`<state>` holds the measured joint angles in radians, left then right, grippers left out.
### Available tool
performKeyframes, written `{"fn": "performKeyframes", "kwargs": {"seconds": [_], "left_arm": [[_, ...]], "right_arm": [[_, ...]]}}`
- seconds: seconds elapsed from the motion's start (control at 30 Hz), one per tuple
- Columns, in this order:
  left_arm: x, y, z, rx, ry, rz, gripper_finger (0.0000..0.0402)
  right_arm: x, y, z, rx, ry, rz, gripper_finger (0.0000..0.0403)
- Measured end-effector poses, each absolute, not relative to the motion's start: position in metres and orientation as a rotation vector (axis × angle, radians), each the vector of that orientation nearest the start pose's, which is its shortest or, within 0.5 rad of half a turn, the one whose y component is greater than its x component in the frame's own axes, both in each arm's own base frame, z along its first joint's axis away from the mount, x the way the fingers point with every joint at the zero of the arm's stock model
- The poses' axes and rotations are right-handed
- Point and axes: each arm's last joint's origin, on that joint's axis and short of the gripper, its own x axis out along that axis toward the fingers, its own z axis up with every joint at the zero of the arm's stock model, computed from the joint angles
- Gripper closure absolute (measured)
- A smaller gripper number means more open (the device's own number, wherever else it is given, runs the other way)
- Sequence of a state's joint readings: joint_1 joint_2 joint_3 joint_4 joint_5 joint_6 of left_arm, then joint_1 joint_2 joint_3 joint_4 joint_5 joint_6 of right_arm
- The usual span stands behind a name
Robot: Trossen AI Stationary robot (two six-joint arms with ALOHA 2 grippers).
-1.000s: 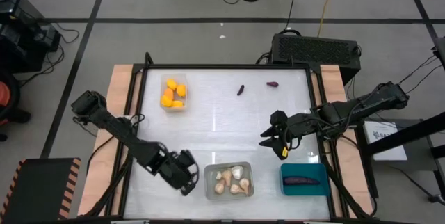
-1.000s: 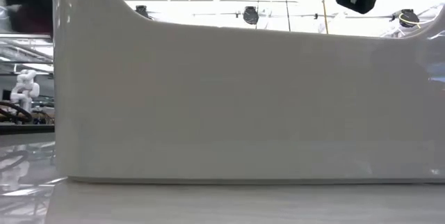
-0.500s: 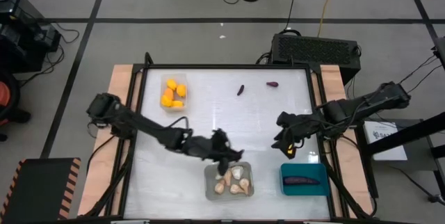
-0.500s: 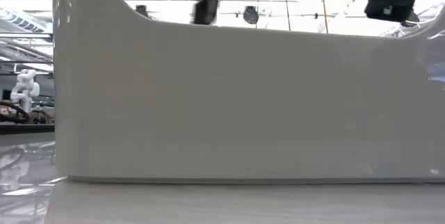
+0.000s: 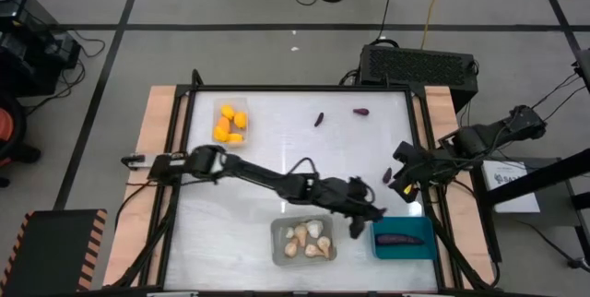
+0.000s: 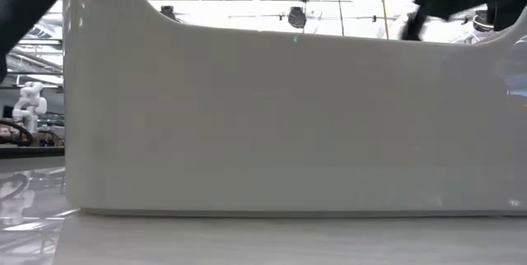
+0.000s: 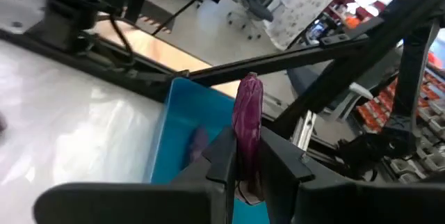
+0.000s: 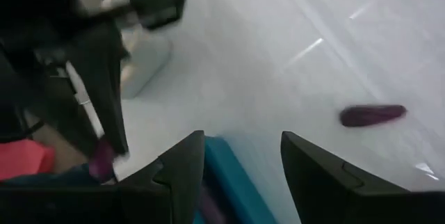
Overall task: Sort produce into baskets
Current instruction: Put the eggplant into the blue bin
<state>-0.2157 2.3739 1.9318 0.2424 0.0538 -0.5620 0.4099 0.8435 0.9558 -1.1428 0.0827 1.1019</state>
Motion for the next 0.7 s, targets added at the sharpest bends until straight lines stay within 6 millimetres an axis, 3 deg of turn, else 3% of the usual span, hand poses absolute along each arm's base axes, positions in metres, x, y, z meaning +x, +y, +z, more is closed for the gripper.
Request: {"fn": "performKeyframes", "kwargs": {"seconds": [0.23,0.37,0.53,0.7], "left_arm": [[0.573,-0.128,0.191,-0.554,0.248,-0.289,0.0349],[0.576,-0.138,0.177,-0.553,0.266,-0.3,0.0349],[0.573,-0.148,0.178,-0.548,0.265,-0.279,0.0349],[0.574,-0.145,0.178,-0.548,0.257,-0.256,0.0331]], "right_arm": [[0.114,0.049,0.307,0.722,1.023,-0.275,0.022],[0.114,0.049,0.307,0.696,1.022,-0.265,0.022],[0.115,0.047,0.307,0.664,0.985,-0.299,0.022],[0.115,0.047,0.307,0.657,0.976,-0.307,0.022]]}}
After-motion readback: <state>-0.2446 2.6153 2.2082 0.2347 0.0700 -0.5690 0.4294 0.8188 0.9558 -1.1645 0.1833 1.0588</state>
